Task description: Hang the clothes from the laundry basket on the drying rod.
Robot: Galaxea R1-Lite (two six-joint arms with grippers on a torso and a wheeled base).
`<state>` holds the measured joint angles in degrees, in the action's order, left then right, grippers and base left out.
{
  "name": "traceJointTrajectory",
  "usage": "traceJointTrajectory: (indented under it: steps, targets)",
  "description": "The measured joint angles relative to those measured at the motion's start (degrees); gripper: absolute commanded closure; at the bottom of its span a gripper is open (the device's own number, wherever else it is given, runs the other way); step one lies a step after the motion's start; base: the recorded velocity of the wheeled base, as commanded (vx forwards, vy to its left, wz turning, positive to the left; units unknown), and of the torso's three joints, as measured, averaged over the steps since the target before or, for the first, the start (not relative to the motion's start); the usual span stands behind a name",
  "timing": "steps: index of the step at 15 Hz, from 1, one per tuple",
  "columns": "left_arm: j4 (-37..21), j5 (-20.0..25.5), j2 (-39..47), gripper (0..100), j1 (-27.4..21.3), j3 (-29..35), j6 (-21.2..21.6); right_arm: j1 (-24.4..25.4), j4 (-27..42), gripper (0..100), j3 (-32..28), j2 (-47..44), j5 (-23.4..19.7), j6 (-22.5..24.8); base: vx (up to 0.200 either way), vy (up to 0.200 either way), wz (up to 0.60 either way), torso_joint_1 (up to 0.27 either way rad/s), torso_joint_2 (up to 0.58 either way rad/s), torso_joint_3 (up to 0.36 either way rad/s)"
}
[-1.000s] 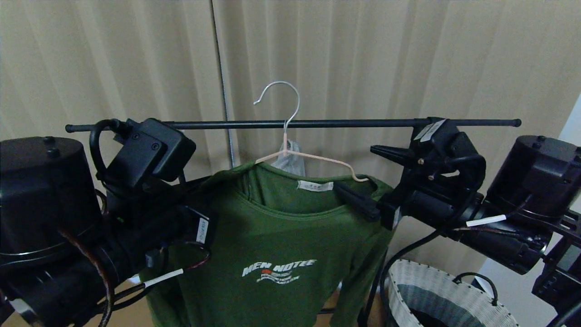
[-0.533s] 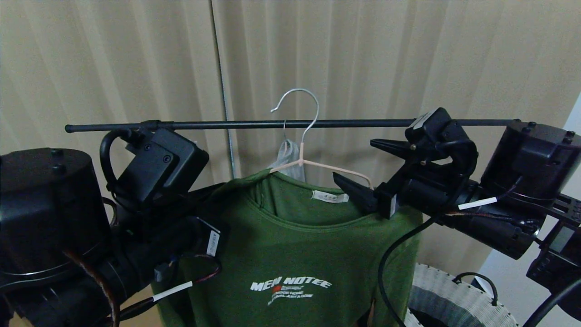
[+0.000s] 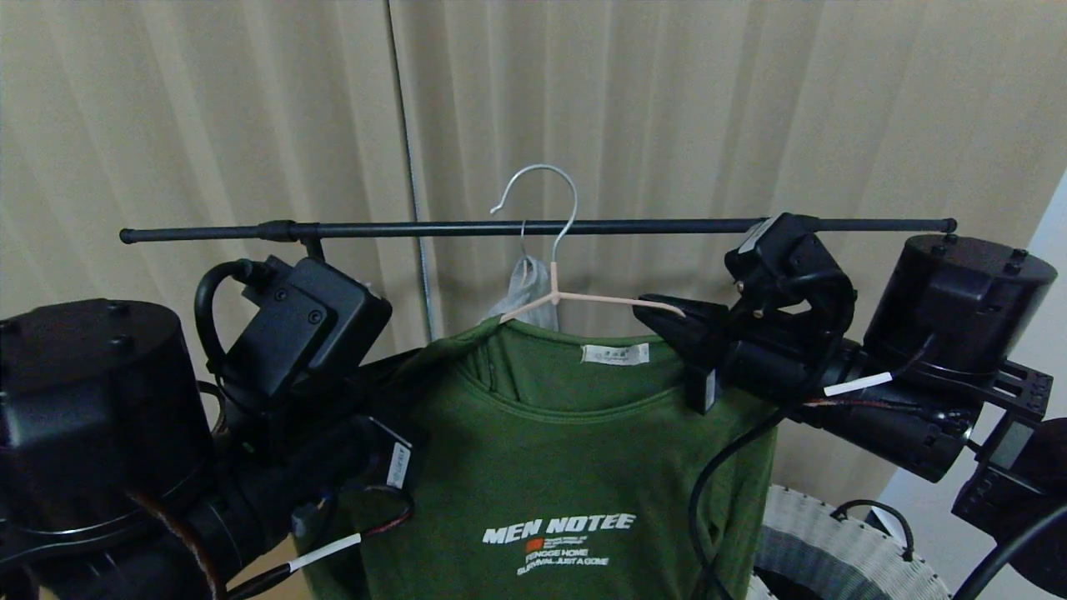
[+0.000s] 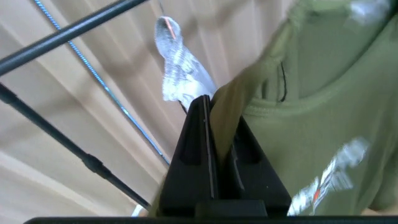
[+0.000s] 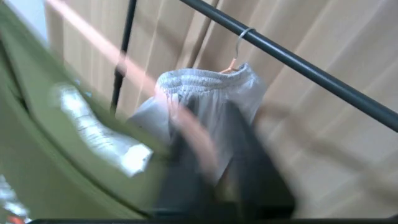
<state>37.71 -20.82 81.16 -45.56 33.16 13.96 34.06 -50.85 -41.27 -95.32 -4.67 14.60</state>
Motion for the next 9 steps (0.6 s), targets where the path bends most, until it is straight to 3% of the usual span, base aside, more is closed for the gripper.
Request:
traceJointTrajectory:
  steps: [2,3,9]
  targets:
    - [-0.05,-0.02,0.09,100,0.0,-0.52,0.05,-0.05,-0.11,100,0.12,0.01,0.05,-0.05,0.0,0.0,0.0,0.0,0.0,0.0]
    - [-0.1,0.0,0.06,0,0.0,-0.76,0.07,-0.05,-0.13,100,0.2,0.04,0.07,-0.07,0.0,0.0,0.0,0.0,0.0,0.0]
    - [-0.27,-0.11,-0.32,0,0.13,-1.94,-0.44,-0.46,-0.57,100,1.37,1.33,0.49,-0.13,0.0,0.0,0.0,0.0,0.0,0.0]
